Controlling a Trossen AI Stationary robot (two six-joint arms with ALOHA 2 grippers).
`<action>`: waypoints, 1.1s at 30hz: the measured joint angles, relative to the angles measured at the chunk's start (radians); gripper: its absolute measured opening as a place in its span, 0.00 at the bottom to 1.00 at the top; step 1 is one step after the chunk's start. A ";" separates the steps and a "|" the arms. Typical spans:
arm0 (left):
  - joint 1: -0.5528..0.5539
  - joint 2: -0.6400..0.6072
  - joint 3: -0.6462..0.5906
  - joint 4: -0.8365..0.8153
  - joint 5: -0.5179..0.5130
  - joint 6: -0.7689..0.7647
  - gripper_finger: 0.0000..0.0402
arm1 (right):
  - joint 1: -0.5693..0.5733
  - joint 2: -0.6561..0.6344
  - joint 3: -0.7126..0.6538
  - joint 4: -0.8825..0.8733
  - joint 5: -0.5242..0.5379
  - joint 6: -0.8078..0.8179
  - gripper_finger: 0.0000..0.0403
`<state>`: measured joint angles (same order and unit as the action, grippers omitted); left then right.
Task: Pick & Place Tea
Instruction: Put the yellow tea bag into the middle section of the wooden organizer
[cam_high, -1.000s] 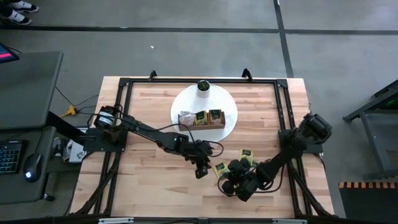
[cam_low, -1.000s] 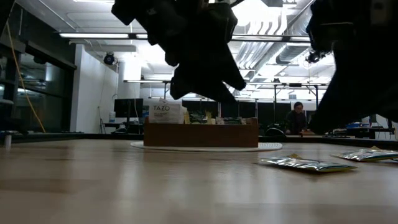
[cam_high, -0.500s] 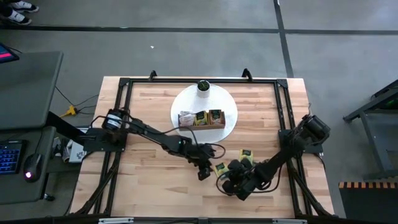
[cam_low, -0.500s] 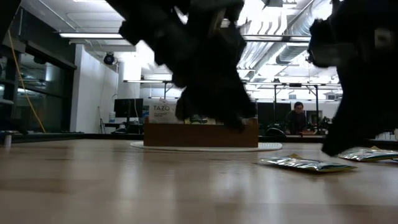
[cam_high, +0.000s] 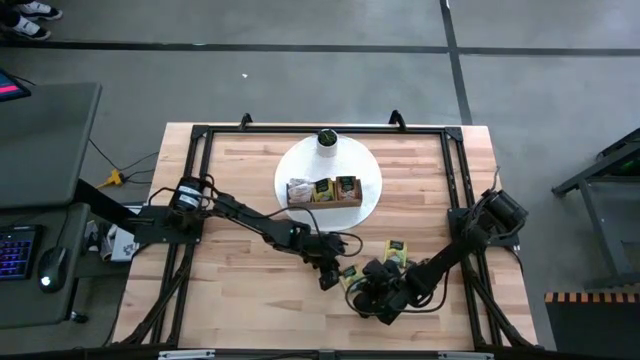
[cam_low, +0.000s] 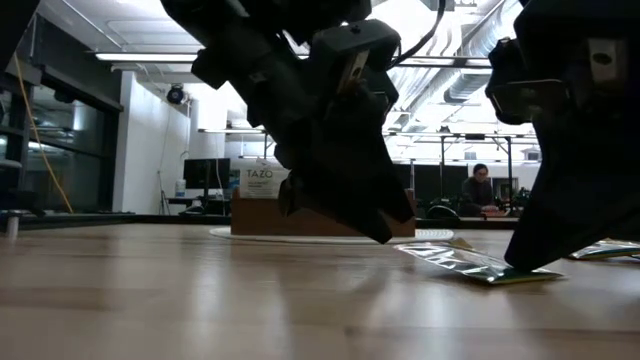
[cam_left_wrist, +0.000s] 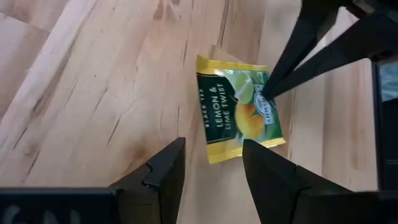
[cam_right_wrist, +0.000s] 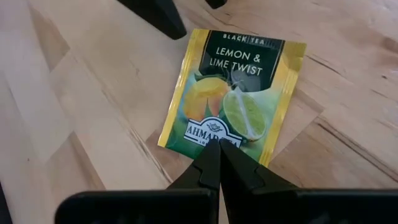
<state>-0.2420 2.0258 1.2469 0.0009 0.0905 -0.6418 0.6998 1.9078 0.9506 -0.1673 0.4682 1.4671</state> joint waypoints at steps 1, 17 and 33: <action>0.000 0.000 0.000 0.000 -0.002 0.000 0.39 | 0.000 0.000 0.000 0.000 -0.001 0.000 0.00; 0.083 0.049 0.004 0.043 0.224 -0.202 0.39 | 0.001 0.004 -0.004 0.059 -0.011 -0.067 0.00; 0.098 0.055 0.003 0.056 0.398 -0.254 0.40 | -0.005 0.004 -0.004 0.060 -0.009 -0.080 0.00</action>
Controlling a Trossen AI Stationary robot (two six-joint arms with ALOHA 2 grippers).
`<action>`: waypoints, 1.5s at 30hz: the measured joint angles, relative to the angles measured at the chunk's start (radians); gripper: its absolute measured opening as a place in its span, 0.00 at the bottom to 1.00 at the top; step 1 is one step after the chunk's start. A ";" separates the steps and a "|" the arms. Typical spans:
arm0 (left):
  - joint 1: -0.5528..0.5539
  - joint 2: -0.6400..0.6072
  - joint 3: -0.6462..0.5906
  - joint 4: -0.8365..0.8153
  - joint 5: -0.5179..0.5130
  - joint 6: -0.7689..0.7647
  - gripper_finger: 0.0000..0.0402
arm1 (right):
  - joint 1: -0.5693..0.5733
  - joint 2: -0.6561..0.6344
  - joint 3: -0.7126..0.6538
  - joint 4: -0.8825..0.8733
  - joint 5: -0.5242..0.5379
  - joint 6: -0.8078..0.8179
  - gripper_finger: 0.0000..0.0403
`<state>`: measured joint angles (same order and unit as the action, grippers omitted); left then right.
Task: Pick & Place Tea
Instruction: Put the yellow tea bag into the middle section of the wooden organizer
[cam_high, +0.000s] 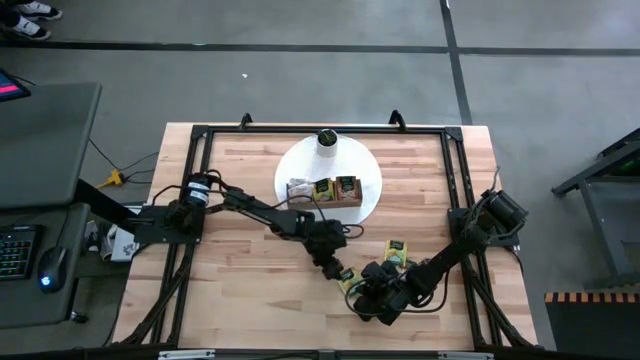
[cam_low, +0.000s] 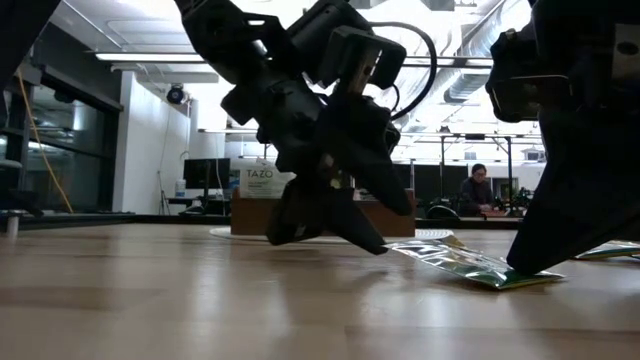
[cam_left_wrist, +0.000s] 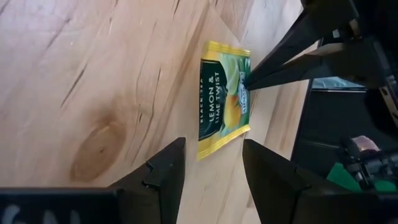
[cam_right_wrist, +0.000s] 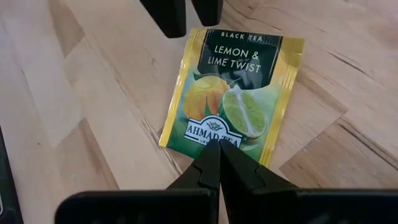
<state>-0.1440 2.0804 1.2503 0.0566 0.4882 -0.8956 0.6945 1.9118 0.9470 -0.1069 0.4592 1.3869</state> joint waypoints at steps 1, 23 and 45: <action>0.000 0.000 0.000 0.002 0.000 0.000 0.40 | 0.000 0.000 0.000 0.000 0.002 0.000 0.00; -0.005 0.033 0.028 0.006 0.031 -0.037 0.40 | -0.050 0.002 -0.001 0.064 -0.014 -0.089 0.00; 0.007 0.034 0.032 -0.008 0.000 -0.005 0.01 | -0.053 0.001 0.000 0.062 -0.017 -0.099 0.00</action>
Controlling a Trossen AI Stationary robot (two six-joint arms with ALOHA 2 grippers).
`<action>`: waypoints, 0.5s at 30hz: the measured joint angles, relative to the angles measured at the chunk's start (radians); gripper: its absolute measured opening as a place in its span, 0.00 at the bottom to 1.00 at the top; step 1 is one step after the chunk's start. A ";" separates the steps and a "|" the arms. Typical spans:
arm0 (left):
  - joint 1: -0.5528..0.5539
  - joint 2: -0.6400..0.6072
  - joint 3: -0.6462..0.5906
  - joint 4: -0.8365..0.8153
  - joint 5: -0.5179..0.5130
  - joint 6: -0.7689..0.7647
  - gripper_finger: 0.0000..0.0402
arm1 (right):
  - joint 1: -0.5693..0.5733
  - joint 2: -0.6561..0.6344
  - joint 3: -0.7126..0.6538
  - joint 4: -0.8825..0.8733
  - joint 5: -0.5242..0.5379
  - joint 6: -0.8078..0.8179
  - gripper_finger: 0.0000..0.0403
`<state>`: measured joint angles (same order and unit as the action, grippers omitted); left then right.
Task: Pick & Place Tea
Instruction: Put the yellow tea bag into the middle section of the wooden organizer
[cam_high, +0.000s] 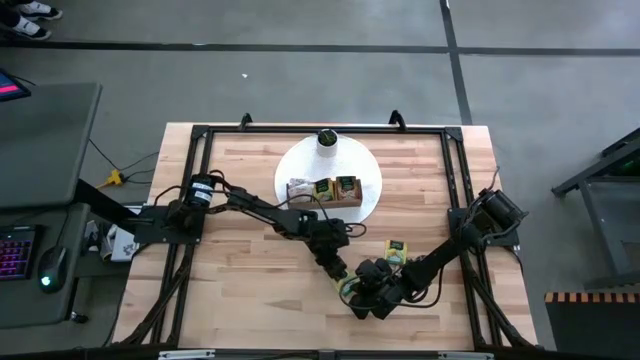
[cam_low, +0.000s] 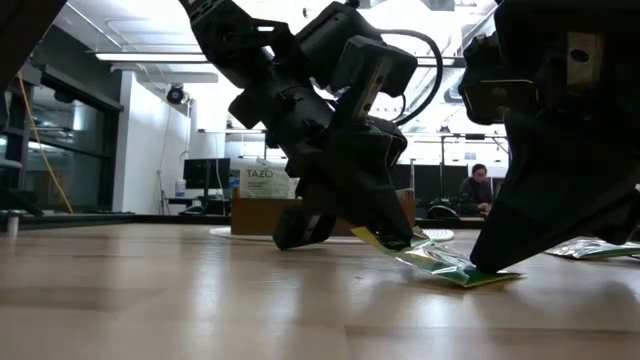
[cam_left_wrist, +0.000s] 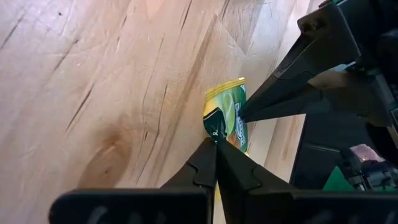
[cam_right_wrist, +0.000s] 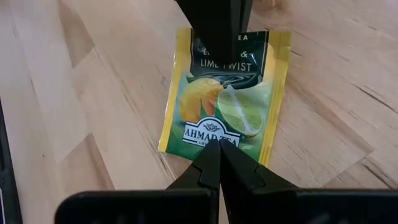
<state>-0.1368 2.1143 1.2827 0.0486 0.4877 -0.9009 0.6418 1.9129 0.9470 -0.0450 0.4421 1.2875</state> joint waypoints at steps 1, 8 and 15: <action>0.000 0.000 0.000 0.000 0.000 0.000 0.01 | 0.000 0.000 0.000 0.001 0.000 -0.004 0.00; 0.000 0.001 0.000 0.003 0.001 0.003 0.00 | 0.000 -0.038 -0.004 -0.015 0.025 -0.037 0.00; 0.000 0.001 0.000 0.003 0.002 0.005 0.00 | -0.012 -0.161 -0.003 -0.062 0.073 -0.131 0.00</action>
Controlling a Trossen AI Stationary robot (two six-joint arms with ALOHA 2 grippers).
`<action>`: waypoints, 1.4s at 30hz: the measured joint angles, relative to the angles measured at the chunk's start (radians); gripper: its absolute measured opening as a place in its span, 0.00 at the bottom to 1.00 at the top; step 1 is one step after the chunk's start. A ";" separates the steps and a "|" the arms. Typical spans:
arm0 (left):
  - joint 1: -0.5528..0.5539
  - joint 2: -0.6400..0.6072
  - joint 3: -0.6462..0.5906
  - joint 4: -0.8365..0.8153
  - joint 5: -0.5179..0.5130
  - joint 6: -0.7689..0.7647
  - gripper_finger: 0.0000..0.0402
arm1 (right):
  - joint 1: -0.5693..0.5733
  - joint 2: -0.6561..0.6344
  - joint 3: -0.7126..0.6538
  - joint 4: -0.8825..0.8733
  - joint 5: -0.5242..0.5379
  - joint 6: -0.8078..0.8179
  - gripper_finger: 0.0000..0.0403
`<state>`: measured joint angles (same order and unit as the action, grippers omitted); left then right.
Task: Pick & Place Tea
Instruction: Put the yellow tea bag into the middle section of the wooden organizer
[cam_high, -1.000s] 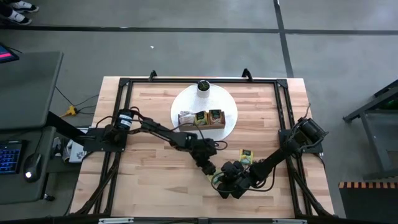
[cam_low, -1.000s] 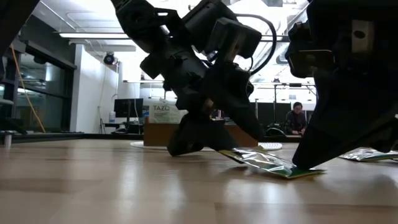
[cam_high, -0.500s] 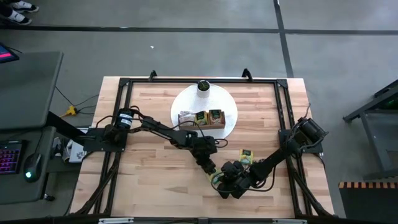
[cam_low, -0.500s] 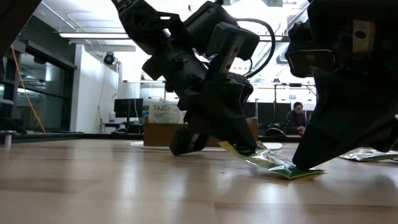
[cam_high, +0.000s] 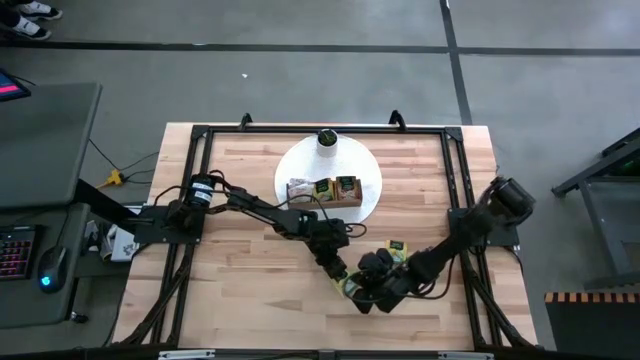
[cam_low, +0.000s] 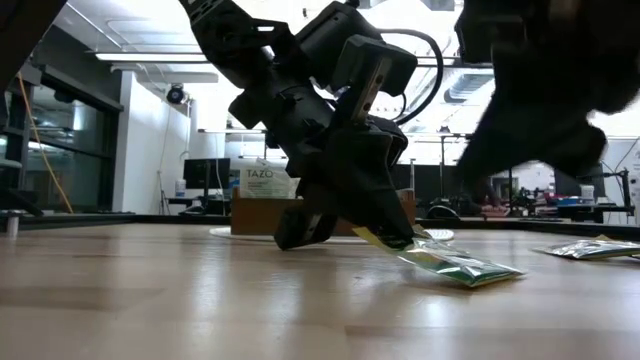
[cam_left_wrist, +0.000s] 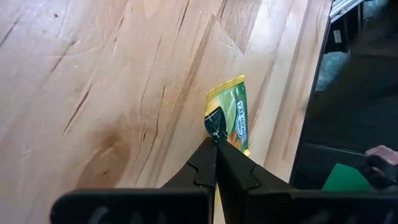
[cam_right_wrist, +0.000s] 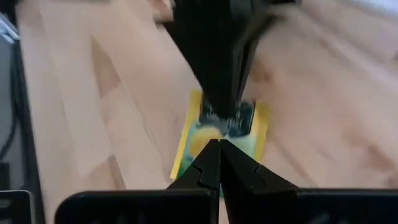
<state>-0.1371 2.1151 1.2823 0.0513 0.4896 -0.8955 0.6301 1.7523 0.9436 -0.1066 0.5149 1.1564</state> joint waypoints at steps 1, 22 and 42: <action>0.000 0.000 0.000 -0.001 0.002 0.000 0.00 | -0.002 -0.022 0.000 -0.004 0.007 -0.019 0.00; 0.001 -0.119 0.147 -0.395 -0.066 0.286 0.00 | -0.001 -0.418 0.002 -0.386 0.156 -0.134 0.00; 0.129 -0.145 0.684 -1.233 -0.745 0.708 0.00 | -0.001 -0.413 0.002 -0.497 0.130 -0.109 0.00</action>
<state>-0.0083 1.9697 1.9667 -1.1816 -0.2551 -0.1873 0.6289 1.3388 0.9459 -0.6035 0.6445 1.0476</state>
